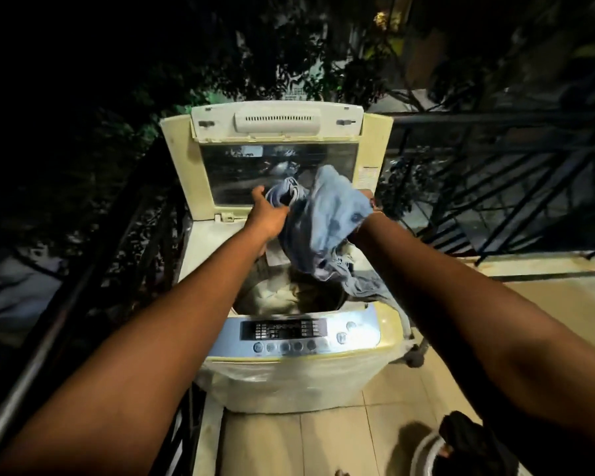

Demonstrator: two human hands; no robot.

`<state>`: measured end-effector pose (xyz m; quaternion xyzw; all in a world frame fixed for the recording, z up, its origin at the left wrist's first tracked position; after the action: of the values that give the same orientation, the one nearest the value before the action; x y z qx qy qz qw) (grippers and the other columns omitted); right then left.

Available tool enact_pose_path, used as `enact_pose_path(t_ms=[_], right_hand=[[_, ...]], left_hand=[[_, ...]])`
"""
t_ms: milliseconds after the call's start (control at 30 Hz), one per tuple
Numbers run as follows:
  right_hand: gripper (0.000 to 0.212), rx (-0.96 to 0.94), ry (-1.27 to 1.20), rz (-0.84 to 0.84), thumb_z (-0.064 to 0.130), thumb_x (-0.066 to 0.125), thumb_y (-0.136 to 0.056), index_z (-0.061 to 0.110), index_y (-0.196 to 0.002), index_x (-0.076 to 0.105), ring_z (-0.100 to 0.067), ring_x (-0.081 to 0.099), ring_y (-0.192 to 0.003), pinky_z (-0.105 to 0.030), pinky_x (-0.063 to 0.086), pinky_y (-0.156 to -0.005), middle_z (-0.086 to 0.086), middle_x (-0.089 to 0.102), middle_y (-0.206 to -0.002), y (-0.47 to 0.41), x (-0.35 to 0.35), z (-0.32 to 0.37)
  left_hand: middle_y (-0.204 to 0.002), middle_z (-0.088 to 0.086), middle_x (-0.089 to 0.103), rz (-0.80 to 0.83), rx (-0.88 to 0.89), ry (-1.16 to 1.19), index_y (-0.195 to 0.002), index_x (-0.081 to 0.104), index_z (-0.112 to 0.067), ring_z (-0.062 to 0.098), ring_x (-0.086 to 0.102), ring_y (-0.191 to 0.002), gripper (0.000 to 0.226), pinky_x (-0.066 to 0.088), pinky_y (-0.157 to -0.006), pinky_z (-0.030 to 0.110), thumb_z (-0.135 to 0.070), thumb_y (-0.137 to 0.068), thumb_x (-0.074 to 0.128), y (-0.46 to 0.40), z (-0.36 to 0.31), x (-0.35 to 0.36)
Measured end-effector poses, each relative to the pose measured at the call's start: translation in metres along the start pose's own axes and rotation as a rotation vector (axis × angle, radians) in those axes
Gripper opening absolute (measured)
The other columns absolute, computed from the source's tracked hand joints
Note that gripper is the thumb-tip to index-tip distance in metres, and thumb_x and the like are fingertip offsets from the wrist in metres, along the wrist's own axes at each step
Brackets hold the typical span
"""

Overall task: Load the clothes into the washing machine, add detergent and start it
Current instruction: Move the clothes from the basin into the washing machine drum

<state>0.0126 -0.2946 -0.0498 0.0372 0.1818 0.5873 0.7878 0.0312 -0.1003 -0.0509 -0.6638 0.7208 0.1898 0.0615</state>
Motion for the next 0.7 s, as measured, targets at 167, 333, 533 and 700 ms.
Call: enact_pose_path(t_ms=[167,333,533,700], right_hand=[[0.074,-0.063,0.738,0.111,0.032,0.071,-0.079,0.014,-0.143,0.040,-0.034,0.059,-0.121,-0.043,0.051,-0.101,-0.014,0.059,-0.132,-0.005,0.013,-0.025],[0.091,0.118,1.188,0.181,0.058,0.075,-0.069,0.026,-0.144,0.035,-0.040,0.042,-0.138,-0.054,0.041,-0.110,-0.015,0.039,-0.146,-0.014,-0.033,-0.138],[0.050,0.141,1.236,0.143,0.035,0.048,-0.103,0.013,-0.145,0.034,-0.035,0.053,-0.131,-0.026,0.054,-0.091,-0.017,0.048,-0.147,-0.003,-0.071,-0.195],[0.037,0.019,1.160,0.078,0.026,0.048,-0.101,0.010,-0.132,0.061,-0.033,0.060,-0.124,-0.040,0.050,-0.102,-0.015,0.063,-0.134,0.019,-0.045,-0.121]], left_hand=[[-0.120,0.011,0.066,0.063,-0.079,-0.171,-0.132,0.055,-0.015,0.029,0.065,-0.105,0.040,0.051,-0.092,0.038,-0.023,-0.093,0.063,0.009,0.055,-0.005],[-0.127,0.013,0.064,0.161,-0.152,-0.249,-0.128,0.061,-0.005,0.025,0.061,-0.110,0.034,0.047,-0.093,0.032,-0.022,-0.099,0.062,0.041,0.085,-0.008],[-0.126,0.007,0.061,0.114,-0.222,-0.248,-0.134,0.057,-0.014,0.024,0.062,-0.103,0.043,0.050,-0.086,0.035,-0.036,-0.098,0.062,0.062,0.098,-0.016],[-0.131,0.008,0.064,0.077,-0.224,-0.195,-0.130,0.060,-0.015,0.026,0.063,-0.115,0.045,0.049,-0.106,0.043,-0.041,-0.093,0.068,0.060,0.102,-0.010]])
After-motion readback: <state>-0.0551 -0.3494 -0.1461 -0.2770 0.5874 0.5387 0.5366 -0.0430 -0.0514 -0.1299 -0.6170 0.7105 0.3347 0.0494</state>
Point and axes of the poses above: each hand's wrist, its own y-axis away from the middle knuckle, its own x-axis out of the palm, z = x × y, the point moved 5 cm from there along -y, towards the middle knuckle
